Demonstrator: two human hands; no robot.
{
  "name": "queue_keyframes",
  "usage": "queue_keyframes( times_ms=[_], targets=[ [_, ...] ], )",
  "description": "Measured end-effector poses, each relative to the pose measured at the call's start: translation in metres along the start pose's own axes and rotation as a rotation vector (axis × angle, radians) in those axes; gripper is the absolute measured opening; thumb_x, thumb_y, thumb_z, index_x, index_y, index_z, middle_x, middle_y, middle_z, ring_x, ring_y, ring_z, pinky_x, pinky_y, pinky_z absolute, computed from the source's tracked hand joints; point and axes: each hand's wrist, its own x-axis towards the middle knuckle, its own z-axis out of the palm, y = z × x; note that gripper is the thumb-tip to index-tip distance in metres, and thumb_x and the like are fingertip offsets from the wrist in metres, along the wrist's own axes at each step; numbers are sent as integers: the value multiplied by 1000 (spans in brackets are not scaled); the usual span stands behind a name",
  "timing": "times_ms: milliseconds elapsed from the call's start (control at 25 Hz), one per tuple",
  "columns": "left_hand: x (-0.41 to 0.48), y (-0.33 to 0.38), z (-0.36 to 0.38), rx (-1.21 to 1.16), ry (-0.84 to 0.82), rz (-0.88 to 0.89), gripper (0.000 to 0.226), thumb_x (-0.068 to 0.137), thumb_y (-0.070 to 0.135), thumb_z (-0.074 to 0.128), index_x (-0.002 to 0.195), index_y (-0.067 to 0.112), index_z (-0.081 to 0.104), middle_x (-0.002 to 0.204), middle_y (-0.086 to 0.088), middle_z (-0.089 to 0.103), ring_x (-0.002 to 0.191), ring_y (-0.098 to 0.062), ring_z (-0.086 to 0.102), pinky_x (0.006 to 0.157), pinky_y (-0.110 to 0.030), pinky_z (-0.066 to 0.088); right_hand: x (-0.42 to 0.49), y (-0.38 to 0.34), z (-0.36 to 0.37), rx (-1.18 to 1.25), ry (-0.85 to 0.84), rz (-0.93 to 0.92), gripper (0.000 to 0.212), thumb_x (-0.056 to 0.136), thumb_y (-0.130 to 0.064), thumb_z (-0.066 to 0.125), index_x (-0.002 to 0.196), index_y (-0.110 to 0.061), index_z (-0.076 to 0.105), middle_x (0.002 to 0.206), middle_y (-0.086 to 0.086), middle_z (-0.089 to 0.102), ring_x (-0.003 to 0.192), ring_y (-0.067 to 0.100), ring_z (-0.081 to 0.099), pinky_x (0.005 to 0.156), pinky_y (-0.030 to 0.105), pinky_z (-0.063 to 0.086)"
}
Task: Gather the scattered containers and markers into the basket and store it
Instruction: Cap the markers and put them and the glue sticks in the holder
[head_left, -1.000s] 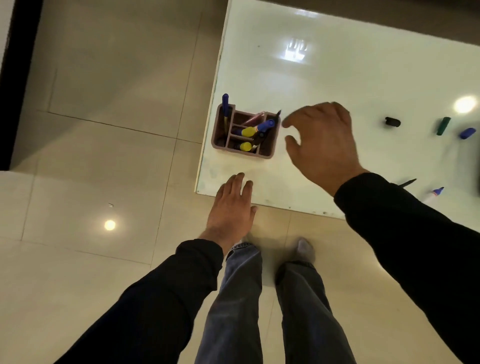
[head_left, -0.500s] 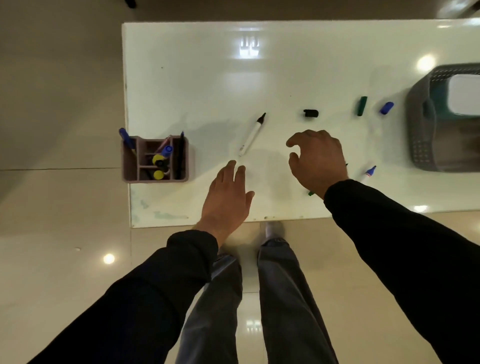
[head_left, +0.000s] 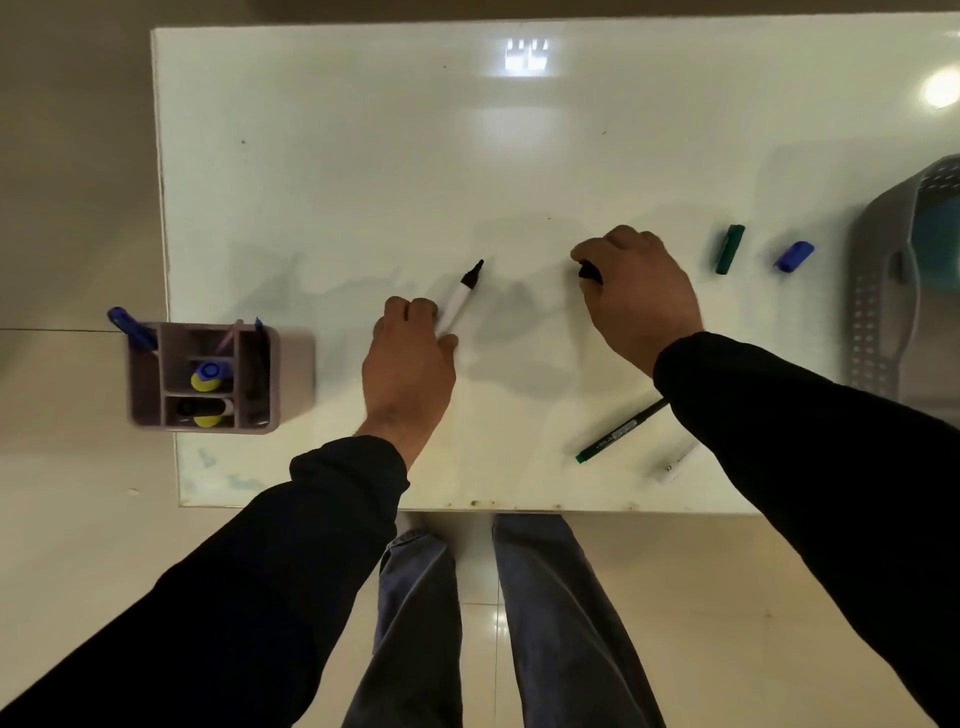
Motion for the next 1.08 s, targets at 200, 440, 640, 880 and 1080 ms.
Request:
queue_keyframes(
  times_ms=[200,440,640,880,1080],
  targets=[
    [-2,9,-5,-97,88,28,20,95,20,57,114,15,60,114,-4,53,98,-25,54,72,-38,47,2,3,-13,319,43,61,21,92,-18,59,111,-19,69,103,1,66,91,18,65,79,34,54],
    [-19,16,-25,-149,301,262,19,93,16,62,112,16,64,103,2,62,92,-21,51,66,-31,43,-14,-45,-46,759,55,88,22,91,-10,64,106,-22,75,100,-15,72,89,-1,67,71,10,48],
    [-43,0,-41,-145,353,317,19,93,14,63,112,12,66,101,-1,63,89,-20,51,69,-27,41,-35,-83,-54,728,-40,15,19,94,-11,61,104,-21,75,83,-26,67,71,-5,60,66,10,43],
    [-91,-46,-73,-218,325,360,21,95,10,57,115,7,64,98,-7,61,81,-23,57,67,-39,51,-71,-150,-47,604,-133,-98,14,99,-18,51,92,-17,63,73,0,61,58,10,46,52,18,35],
    [-131,-94,-95,-319,336,255,20,95,8,58,113,6,65,95,-5,63,76,-18,59,69,-34,54,-95,-228,-25,651,-95,-130,14,101,-18,50,91,-10,55,69,2,55,56,10,42,51,23,35]
  ],
)
